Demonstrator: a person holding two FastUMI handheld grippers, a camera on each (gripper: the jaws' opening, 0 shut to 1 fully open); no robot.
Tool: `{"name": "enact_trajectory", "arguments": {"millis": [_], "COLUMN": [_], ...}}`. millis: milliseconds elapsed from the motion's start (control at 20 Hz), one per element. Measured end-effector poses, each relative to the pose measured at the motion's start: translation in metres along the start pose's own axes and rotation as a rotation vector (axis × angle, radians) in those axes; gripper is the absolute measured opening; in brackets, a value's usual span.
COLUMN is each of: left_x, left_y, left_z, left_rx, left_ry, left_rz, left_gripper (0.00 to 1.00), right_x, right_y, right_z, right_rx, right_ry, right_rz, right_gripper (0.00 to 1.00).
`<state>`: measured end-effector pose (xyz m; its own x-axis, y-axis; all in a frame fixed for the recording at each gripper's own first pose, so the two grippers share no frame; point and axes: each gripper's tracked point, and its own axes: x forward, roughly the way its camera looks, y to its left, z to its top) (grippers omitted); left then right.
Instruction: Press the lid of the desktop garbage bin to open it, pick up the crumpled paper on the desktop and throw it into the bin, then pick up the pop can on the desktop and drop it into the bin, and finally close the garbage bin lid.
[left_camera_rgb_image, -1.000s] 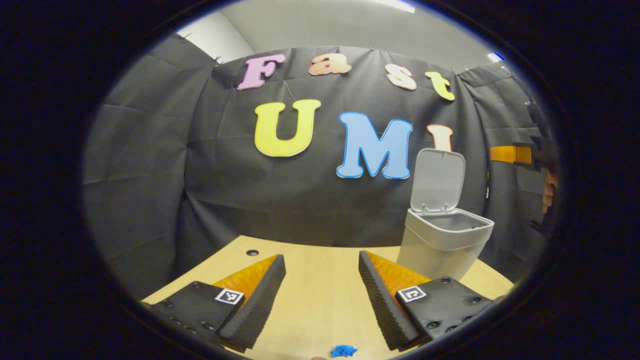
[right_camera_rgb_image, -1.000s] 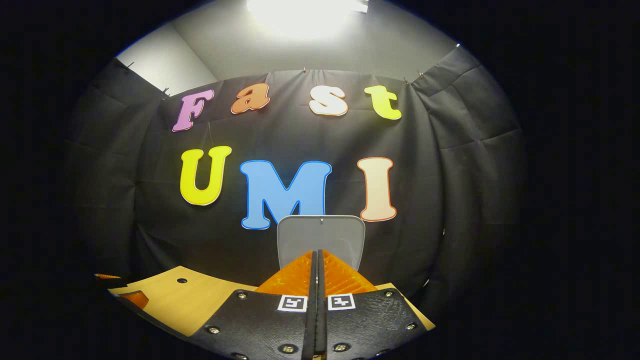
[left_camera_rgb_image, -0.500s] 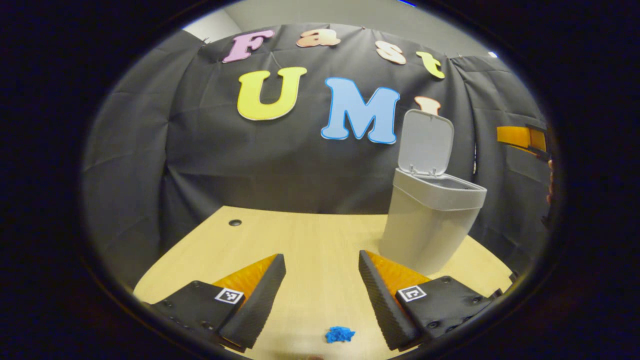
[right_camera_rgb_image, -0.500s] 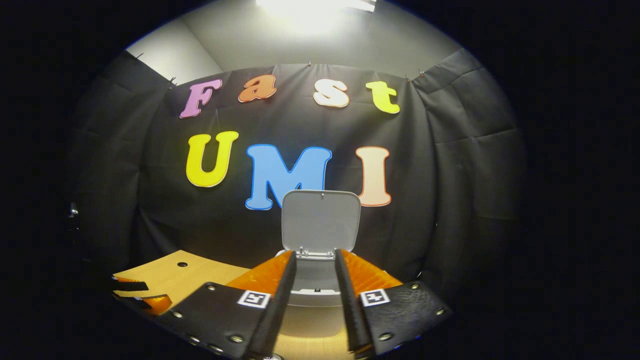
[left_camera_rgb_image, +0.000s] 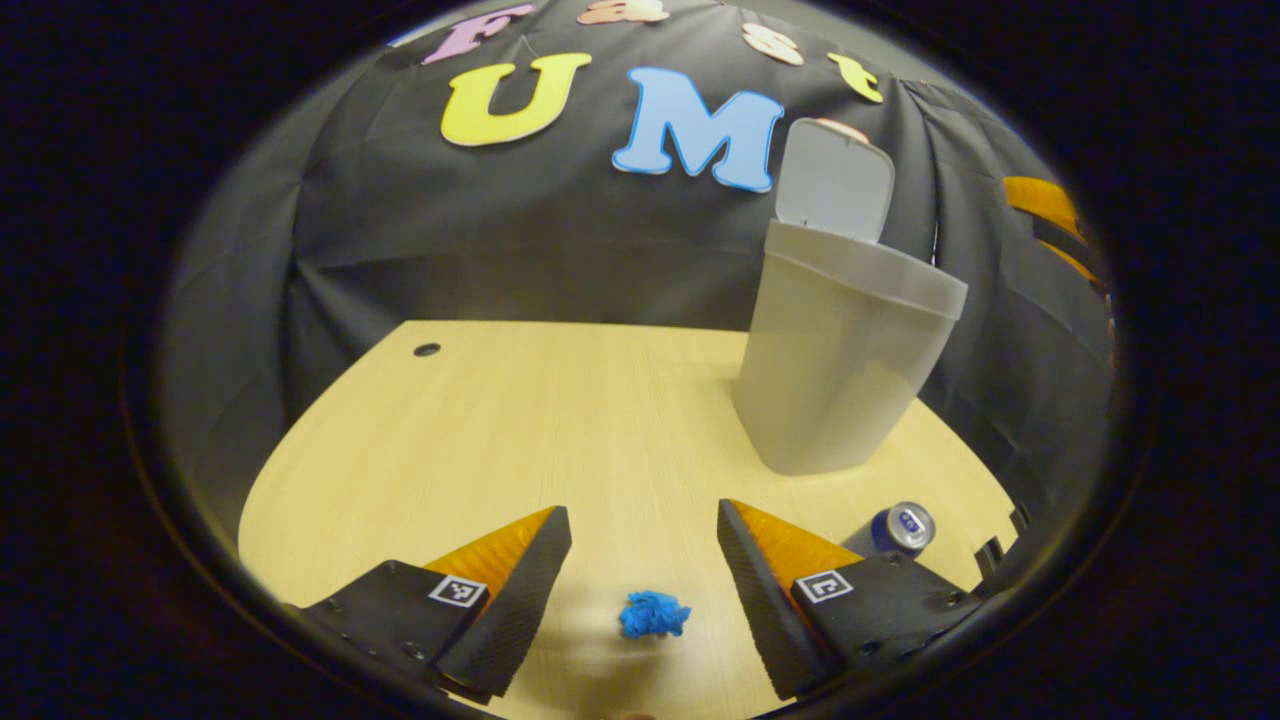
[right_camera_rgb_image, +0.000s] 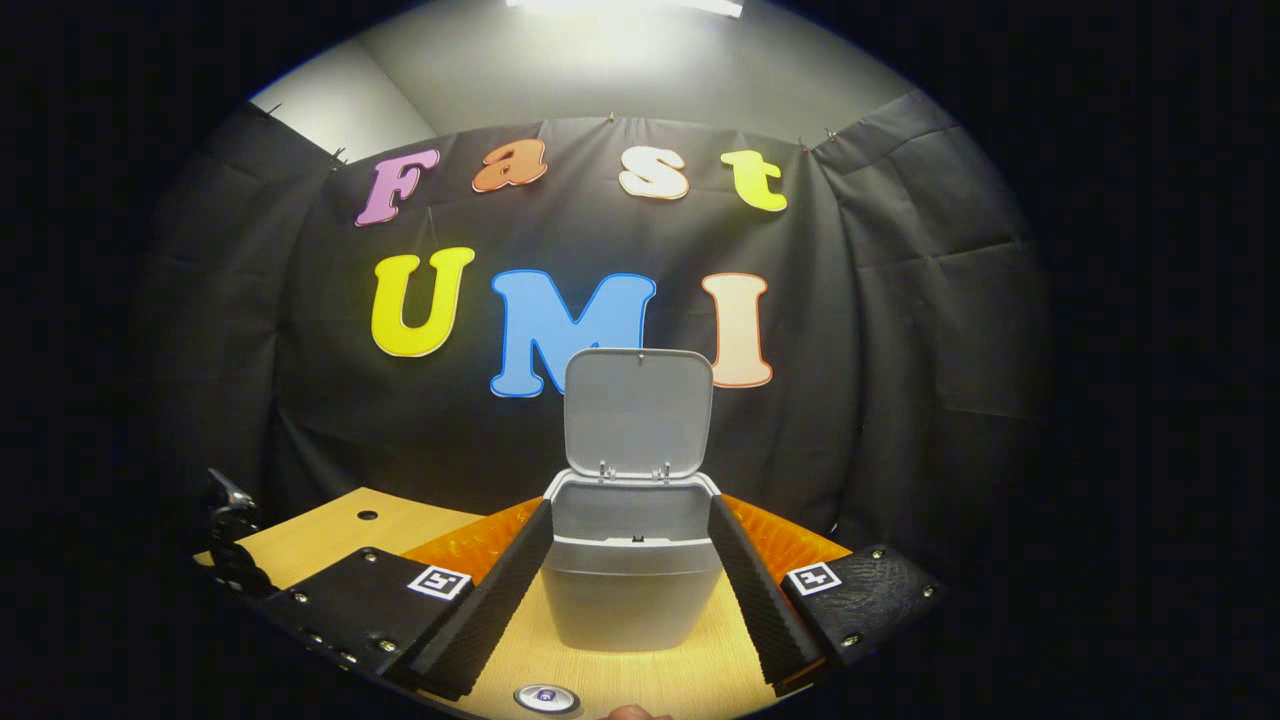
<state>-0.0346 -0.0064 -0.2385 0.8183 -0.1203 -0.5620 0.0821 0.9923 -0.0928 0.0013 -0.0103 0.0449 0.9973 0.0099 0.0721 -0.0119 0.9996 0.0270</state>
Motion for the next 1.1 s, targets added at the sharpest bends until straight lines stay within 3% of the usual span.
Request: {"name": "enact_trajectory", "arguments": {"millis": [400,900,1100], "left_x": [0.034,0.055,0.061], "left_y": [0.010,0.020,0.028], "left_z": [-0.065,-0.111,-0.110], "left_rx": [0.029,0.077,0.101], "left_ry": [0.215,0.318,0.309], "left_rz": [0.015,0.017,0.041], "left_gripper": [0.97,0.96,0.82], "right_x": [-0.013,-0.014,-0.012], "right_y": [0.002,0.000,-0.002], "right_z": [-0.021,-0.030,-0.035], "right_rx": [0.002,0.013,0.026], "right_ry": [0.075,0.105,0.116], "right_rz": [0.002,0.001,-0.001], "right_gripper": [0.99,0.99,0.99]}}
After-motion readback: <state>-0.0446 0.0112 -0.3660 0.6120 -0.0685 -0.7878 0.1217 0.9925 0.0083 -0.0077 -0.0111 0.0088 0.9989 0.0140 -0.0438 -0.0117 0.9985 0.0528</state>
